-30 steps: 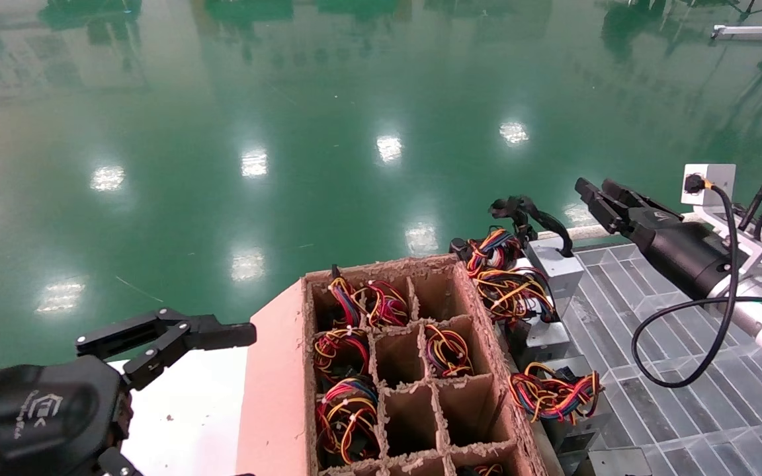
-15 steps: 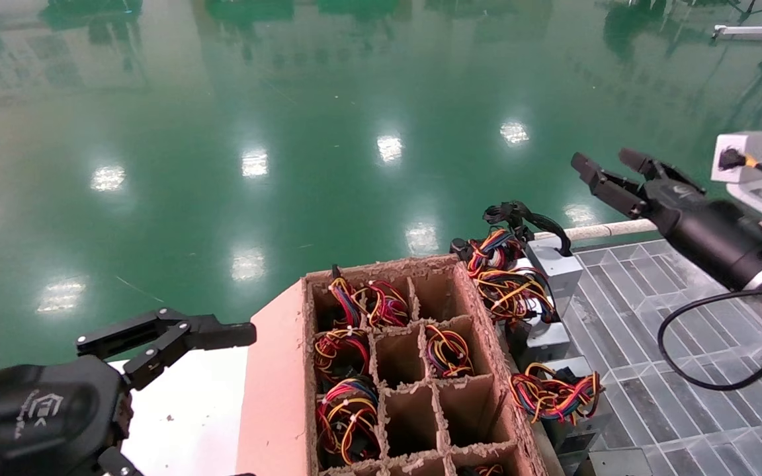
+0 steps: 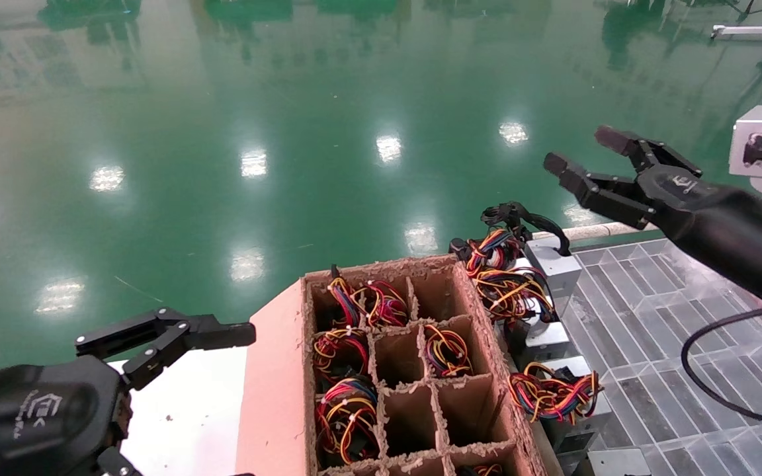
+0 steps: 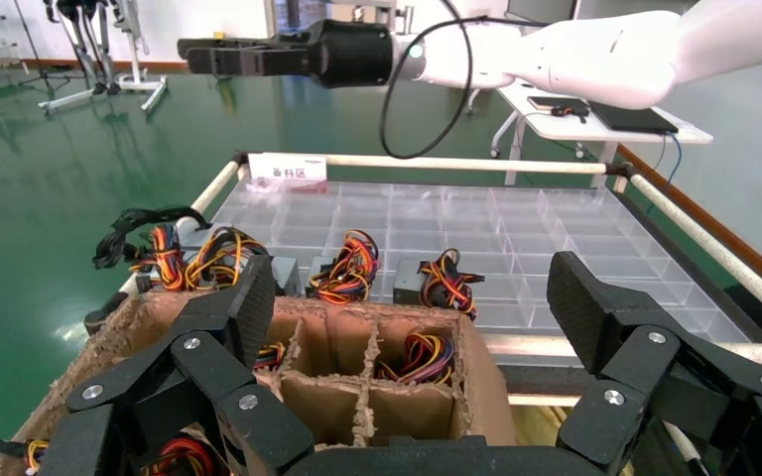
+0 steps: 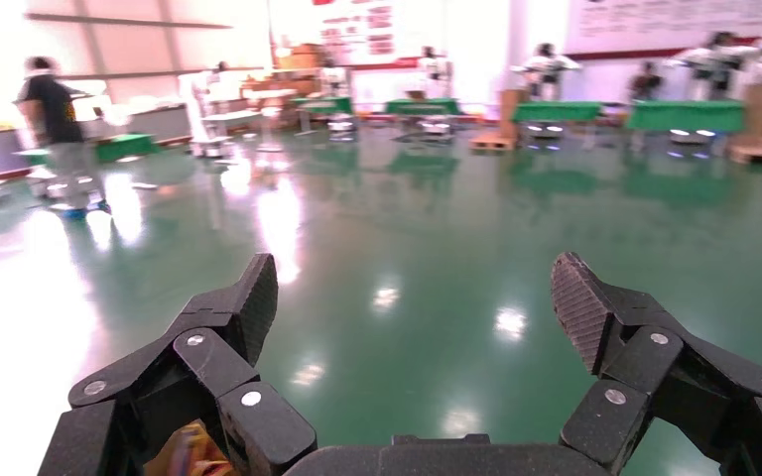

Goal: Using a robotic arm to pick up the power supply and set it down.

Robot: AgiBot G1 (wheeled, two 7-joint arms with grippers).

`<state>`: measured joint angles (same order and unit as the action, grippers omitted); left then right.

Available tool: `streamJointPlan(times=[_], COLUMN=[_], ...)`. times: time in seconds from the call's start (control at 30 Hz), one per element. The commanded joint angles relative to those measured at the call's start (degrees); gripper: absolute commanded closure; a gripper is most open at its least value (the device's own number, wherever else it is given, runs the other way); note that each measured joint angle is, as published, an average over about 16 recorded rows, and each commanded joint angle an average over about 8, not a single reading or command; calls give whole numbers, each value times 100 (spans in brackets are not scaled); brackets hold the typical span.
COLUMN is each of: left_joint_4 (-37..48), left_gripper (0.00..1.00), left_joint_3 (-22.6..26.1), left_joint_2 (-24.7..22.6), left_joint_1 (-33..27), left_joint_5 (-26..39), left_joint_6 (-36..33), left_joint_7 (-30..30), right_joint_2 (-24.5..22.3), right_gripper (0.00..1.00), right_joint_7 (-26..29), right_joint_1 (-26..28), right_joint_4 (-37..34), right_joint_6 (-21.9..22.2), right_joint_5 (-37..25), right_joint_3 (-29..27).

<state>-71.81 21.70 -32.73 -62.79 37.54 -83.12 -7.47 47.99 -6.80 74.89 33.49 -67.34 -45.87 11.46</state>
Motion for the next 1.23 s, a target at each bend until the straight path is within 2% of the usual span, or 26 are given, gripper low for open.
streamJointPlan(times=[0.03, 0.93, 1.23], left_joint_4=[0, 0, 1], left_gripper=[0, 0, 0], left_joint_3=[0, 1, 0], left_joint_2=[0, 0, 1], left_joint_1=[0, 0, 1], left_joint_5=[0, 0, -1], left_joint_6=[0, 0, 1], left_joint_7=[0, 0, 1], right_joint_2=[-79, -1153, -1354], right_gripper=[0, 0, 0], right_joint_7=[107, 1561, 1810], right_joint_1=[-81, -1184, -1392], right_joint_4=[244, 3564, 4191], right_joint_6=[-112, -1632, -1925], right_joint_5=[24, 357, 418], right_joint_3=[28, 405, 476])
